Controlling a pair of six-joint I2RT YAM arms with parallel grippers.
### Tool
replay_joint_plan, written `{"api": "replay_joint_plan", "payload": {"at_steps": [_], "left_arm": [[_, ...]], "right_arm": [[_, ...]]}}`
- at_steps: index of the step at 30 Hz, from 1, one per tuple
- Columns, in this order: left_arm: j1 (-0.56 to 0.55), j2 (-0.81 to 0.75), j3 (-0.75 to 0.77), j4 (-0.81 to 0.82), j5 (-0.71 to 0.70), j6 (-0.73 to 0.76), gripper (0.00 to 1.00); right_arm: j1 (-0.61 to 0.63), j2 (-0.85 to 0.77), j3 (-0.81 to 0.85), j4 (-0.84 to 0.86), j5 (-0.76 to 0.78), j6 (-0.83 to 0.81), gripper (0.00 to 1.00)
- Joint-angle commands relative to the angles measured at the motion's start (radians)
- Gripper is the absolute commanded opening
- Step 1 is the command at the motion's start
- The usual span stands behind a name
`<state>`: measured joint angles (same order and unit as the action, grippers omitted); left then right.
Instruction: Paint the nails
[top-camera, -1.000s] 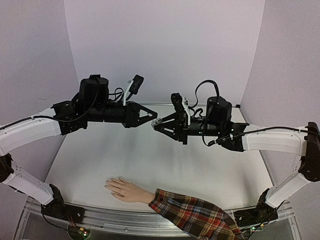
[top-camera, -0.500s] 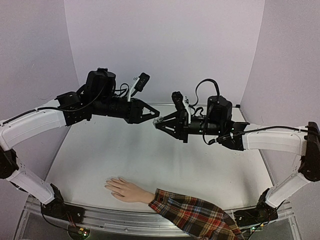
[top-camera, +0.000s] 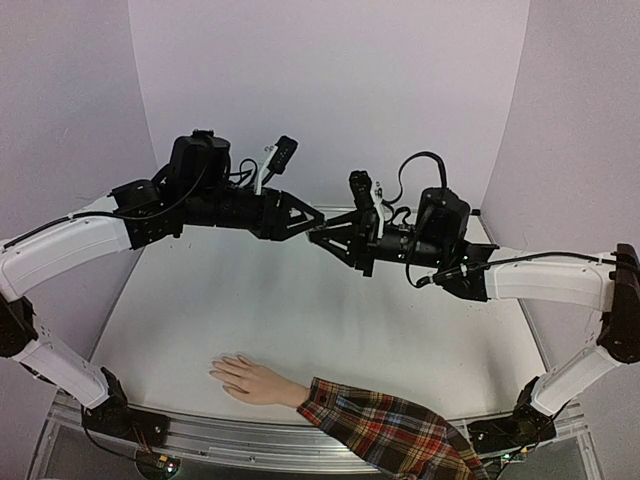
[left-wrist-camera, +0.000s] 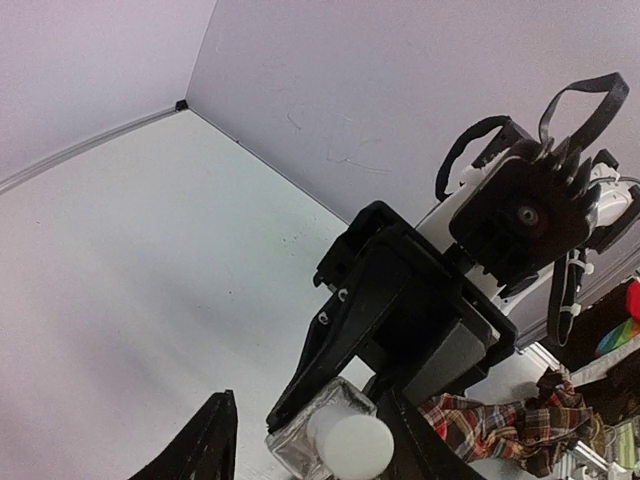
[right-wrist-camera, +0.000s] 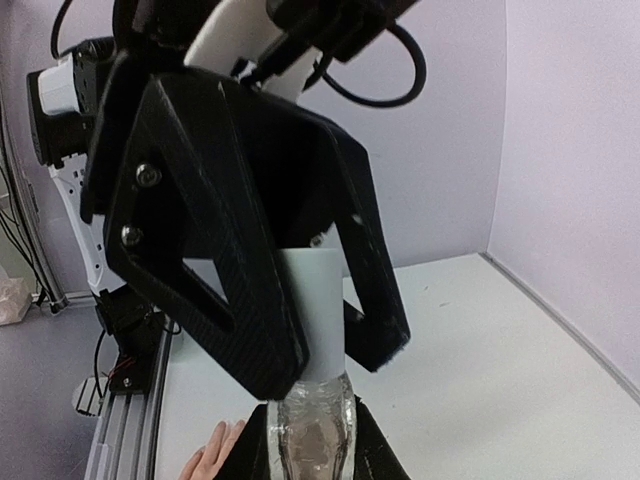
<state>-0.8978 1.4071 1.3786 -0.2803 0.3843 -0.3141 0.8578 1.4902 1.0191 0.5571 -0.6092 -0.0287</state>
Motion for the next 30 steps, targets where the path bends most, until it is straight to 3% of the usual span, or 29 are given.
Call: {"api": "replay_joint_plan", "payload": {"at_steps": [1,4,7,16,18,23,30], "left_arm": [[-0.006,-0.104,-0.013,0.100,-0.099,-0.064,0.60],[-0.007,-0.142,-0.014,0.110,-0.134,-0.101,0.87],[-0.007,-0.164,-0.031,0.117,-0.228,-0.183,0.95],[-0.025,-0.048,0.040,0.139,-0.430,-0.253,0.67],[-0.030,-0.018,0.067,0.155,-0.423,-0.236,0.65],[-0.042,0.047,0.136,0.171,-0.390,-0.195,0.70],[-0.049,0.086,0.181,0.168,-0.388,-0.183,0.57]], "right_arm": [[0.009,-0.018,-0.030,0.122,0.043,0.013,0.00],[0.009,-0.022,-0.050,0.138,0.078,0.021,0.00],[0.009,-0.025,-0.062,0.154,0.145,0.066,0.00],[0.022,0.005,0.004,0.169,0.335,0.121,0.00],[0.022,0.010,0.015,0.166,0.354,0.117,0.00],[0.023,0.018,0.035,0.152,0.367,0.107,0.00],[0.028,0.019,0.044,0.132,0.368,0.090,0.00]]}}
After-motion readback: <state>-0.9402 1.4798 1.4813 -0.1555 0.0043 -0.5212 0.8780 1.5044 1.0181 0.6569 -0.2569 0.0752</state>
